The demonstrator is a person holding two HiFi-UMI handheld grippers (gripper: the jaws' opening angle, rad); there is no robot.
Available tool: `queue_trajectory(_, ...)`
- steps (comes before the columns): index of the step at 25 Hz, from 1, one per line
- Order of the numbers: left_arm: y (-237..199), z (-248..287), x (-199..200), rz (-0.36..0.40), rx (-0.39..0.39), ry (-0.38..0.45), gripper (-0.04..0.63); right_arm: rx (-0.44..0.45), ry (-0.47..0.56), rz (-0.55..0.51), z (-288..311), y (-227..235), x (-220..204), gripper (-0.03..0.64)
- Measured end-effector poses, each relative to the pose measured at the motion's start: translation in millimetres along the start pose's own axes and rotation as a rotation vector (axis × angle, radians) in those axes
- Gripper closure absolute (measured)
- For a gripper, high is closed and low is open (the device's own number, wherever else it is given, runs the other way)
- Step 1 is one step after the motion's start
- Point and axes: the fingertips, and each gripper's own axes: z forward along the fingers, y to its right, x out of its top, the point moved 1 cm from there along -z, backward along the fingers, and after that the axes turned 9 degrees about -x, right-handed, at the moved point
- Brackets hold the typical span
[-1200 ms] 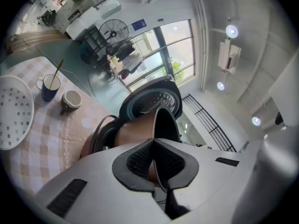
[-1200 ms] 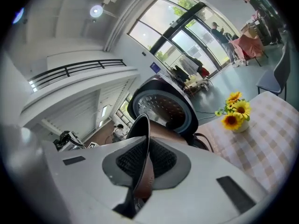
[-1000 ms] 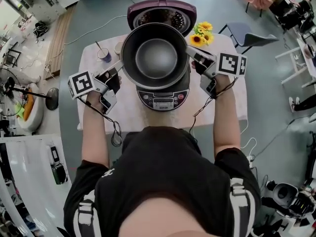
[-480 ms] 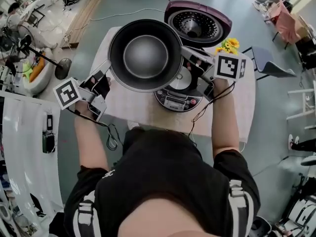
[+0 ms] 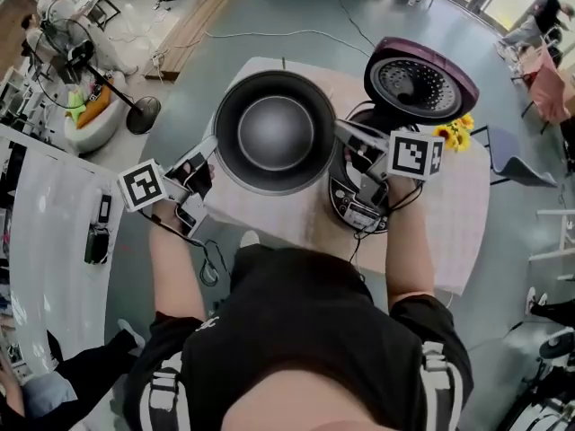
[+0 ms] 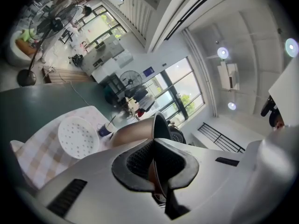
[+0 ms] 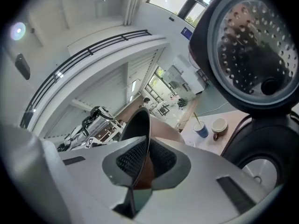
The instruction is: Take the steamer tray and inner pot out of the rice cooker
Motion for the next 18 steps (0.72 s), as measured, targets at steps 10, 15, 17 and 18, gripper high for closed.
queue_trajectory(10,-76.7,-46.6,-3.1,-0.048,0.043,-0.162,0.591,-0.158,-0.018,0.063,49.1,0.4,-64.5,0.597)
queue_trajectory(15,-113.7,-65.7,5.1,-0.101,-0.019,-0.287,0.591,-0.237,0.022,0.154,77.3,-6.8,-92.6,0.603)
queue_trajectory(17,-123.5,-65.5,2.3,-0.133,-0.058,-0.333,0.591,-0.278,0.040,0.185,81.1,-6.3,-105.1,0.603)
queue_trajectory(18,-133.6,-70.1,0.4,-0.135,-0.046,-0.357,0.591,-0.295,0.042,0.197,84.8,-6.3,-113.9,0.603)
